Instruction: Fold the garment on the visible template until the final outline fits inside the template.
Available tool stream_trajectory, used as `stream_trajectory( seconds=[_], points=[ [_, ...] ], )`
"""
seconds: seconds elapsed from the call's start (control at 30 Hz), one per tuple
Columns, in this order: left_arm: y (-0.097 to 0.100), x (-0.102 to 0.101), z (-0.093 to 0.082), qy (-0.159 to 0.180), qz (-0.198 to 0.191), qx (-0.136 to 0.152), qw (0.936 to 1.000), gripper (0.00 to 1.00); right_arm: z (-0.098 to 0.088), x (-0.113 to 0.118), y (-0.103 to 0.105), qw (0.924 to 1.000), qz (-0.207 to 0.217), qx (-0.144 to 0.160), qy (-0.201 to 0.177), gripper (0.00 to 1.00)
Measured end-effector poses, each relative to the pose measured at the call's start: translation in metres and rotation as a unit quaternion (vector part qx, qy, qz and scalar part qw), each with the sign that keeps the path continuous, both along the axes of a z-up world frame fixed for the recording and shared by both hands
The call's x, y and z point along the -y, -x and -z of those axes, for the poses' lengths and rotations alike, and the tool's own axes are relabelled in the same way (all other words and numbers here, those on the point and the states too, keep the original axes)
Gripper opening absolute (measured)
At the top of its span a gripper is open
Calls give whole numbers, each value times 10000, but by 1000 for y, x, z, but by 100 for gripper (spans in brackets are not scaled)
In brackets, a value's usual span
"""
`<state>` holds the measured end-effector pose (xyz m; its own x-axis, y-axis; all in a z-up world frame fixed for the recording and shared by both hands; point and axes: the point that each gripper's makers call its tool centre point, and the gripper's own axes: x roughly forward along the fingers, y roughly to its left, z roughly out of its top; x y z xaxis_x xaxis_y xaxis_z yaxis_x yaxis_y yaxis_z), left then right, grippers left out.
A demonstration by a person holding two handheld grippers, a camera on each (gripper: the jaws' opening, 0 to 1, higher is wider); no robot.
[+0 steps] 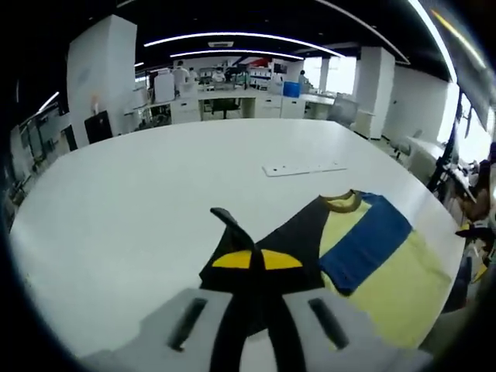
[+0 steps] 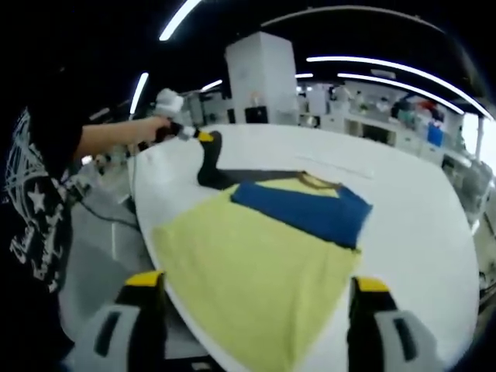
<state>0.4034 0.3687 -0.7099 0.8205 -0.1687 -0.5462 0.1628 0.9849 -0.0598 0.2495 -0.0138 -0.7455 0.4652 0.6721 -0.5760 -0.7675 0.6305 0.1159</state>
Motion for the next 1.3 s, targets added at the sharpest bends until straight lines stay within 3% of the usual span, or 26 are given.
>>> stream_trajectory(
  seconds=[0.17,0.27,0.7,0.9,1.3],
  points=[
    [-9,9,-4,220,-1,58,9997,0,0,0,1,10000,-19,-10,5,99],
    [-12,27,-10,434,11,88,9990,0,1,0,1,10000,-31,-12,7,99],
    [-37,64,-22,701,266,234,9969,0,5,-3,5,9999,-102,-81,21,99],
    [-44,87,-26,672,488,266,9962,0,6,-3,6,9999,-120,-102,4,99],
    [-59,134,-29,1047,763,273,9912,0,8,-8,6,9996,-233,-148,46,99]
  ],
)
